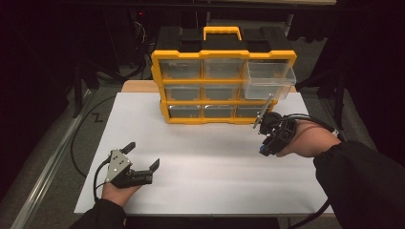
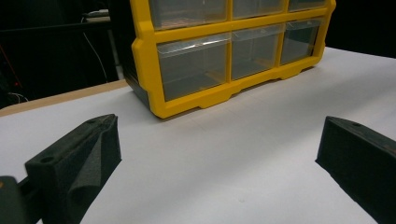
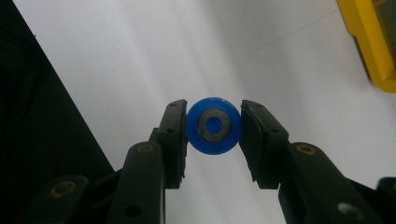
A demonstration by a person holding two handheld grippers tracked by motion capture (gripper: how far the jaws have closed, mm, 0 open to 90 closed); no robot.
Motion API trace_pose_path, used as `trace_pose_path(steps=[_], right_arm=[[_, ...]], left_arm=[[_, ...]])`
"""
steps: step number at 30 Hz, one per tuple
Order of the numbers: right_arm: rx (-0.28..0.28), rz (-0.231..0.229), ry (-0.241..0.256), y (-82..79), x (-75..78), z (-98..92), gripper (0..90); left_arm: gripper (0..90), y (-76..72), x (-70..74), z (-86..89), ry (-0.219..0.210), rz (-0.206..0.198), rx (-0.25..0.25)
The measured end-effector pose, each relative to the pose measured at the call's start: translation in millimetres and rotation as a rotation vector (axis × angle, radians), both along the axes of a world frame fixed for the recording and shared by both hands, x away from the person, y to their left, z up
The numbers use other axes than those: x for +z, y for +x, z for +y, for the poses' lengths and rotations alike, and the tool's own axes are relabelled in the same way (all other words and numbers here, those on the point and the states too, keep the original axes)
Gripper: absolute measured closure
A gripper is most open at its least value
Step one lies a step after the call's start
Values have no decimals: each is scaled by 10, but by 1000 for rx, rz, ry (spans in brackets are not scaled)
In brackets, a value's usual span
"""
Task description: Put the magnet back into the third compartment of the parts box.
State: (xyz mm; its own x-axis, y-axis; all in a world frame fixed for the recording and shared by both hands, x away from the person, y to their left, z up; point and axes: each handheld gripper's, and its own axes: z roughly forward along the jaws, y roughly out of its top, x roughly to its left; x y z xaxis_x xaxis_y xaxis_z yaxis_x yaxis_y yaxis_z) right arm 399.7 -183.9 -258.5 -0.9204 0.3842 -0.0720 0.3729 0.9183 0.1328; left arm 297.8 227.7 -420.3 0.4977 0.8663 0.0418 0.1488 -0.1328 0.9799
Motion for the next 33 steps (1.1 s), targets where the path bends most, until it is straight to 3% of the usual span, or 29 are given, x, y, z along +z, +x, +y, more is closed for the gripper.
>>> trace_pose_path(steps=[33], right_arm=[[6,1,-39,134,529,59,649]], left_arm=[[3,-3,-5,36,-11,3,4]])
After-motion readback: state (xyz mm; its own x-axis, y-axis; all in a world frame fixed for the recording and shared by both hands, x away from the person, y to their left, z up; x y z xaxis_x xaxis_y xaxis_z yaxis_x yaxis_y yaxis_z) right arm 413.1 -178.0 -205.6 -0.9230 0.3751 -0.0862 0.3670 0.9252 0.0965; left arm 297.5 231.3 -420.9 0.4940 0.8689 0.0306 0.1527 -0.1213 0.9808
